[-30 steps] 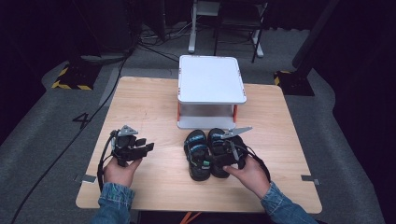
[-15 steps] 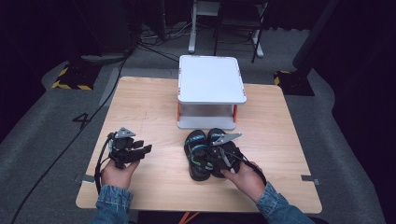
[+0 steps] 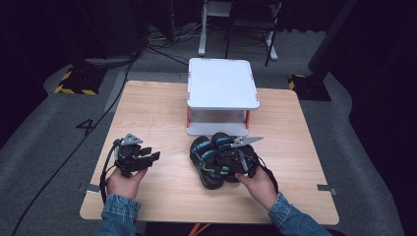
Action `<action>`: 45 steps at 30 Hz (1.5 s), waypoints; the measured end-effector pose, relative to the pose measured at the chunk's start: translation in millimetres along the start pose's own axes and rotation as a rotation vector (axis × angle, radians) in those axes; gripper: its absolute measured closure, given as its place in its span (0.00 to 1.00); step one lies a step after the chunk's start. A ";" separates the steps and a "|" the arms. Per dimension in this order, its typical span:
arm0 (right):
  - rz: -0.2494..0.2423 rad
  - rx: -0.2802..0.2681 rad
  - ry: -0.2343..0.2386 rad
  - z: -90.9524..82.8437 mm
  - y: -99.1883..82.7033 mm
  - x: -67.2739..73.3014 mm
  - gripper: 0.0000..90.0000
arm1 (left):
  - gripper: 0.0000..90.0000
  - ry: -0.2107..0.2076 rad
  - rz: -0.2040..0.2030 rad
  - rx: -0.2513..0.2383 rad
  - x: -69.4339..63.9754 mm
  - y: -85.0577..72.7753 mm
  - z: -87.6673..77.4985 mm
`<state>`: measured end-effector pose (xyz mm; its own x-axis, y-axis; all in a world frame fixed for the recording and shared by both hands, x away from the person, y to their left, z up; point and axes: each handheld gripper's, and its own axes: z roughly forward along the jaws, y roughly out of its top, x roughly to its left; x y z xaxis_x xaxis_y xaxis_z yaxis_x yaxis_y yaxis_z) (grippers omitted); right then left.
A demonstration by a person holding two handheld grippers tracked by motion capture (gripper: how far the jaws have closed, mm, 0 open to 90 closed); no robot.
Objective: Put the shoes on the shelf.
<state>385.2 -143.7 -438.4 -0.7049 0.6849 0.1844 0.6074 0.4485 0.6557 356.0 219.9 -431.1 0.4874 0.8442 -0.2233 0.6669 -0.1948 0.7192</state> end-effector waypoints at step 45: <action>-0.127 -0.328 -0.190 -33.1 36.0 -57.1 0.53 | 0.65 -0.070 0.156 0.006 -38.3 26.7 31.0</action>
<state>435.2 -185.7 -401.2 -0.6679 0.7436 -0.0317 0.3487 0.3504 0.8693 372.6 166.9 -423.8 0.6235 0.7664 -0.1545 0.5829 -0.3240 0.7451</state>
